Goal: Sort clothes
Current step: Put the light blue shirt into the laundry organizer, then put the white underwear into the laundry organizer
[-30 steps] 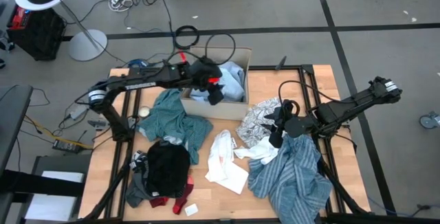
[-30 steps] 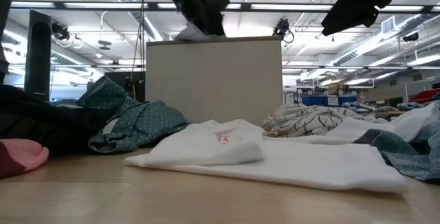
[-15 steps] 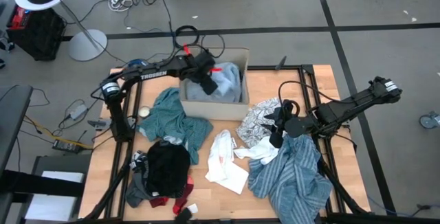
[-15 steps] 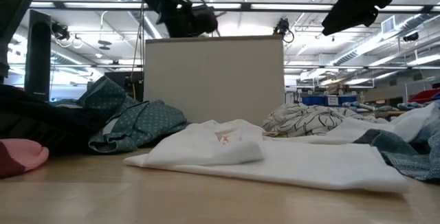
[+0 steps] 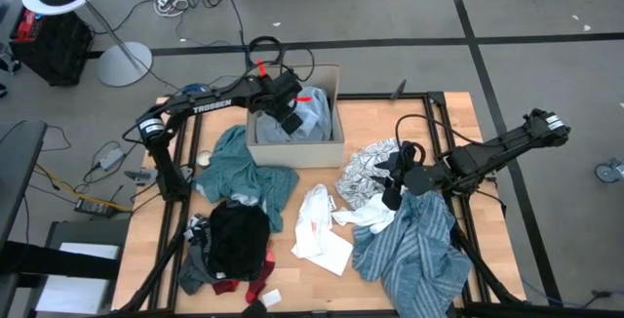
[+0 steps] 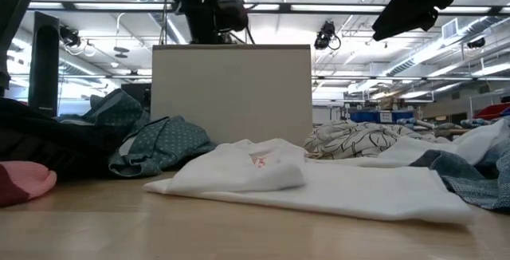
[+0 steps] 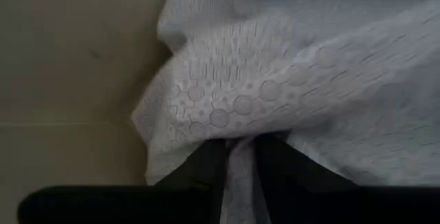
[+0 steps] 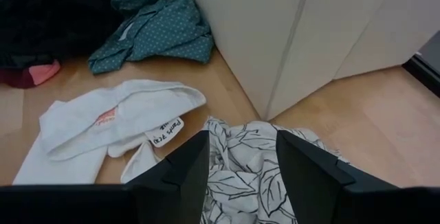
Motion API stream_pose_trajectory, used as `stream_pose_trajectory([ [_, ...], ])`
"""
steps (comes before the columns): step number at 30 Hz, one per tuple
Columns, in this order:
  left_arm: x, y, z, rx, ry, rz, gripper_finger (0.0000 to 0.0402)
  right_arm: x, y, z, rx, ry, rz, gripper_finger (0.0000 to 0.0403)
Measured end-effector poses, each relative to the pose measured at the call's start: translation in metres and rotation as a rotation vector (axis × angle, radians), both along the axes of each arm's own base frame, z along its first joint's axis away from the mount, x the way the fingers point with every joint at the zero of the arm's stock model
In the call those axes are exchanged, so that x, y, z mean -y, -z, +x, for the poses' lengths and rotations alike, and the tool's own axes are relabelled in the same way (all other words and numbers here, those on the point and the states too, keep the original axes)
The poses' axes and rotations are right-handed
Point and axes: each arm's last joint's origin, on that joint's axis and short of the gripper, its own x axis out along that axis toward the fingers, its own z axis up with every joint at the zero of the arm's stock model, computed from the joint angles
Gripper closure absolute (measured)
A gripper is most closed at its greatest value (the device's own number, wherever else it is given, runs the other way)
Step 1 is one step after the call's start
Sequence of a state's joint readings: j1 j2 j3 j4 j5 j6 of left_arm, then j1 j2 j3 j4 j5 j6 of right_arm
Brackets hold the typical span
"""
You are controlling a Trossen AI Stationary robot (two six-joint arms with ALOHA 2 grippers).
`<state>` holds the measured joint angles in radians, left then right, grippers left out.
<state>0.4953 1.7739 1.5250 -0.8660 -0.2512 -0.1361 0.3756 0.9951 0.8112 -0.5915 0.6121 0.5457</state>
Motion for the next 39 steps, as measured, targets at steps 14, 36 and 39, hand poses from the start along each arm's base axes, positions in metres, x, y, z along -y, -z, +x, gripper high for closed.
stream_pose_trajectory([
  [14, 0.022, -0.079, 0.009, 0.142, 0.106, -0.023, 0.0316, 0.000, 0.000, 0.000, -0.007, 0.001, -0.003, 0.0234],
  [36, 0.187, -0.105, -0.128, 0.714, 0.428, 0.155, 0.0316, -0.003, 0.003, 0.007, 0.012, 0.010, 0.026, 0.0234],
  [39, 0.195, -0.090, -0.145, 0.772, 0.452, 0.120, 0.0316, -0.008, 0.005, 0.019, 0.040, -0.044, 0.038, 0.0234],
])
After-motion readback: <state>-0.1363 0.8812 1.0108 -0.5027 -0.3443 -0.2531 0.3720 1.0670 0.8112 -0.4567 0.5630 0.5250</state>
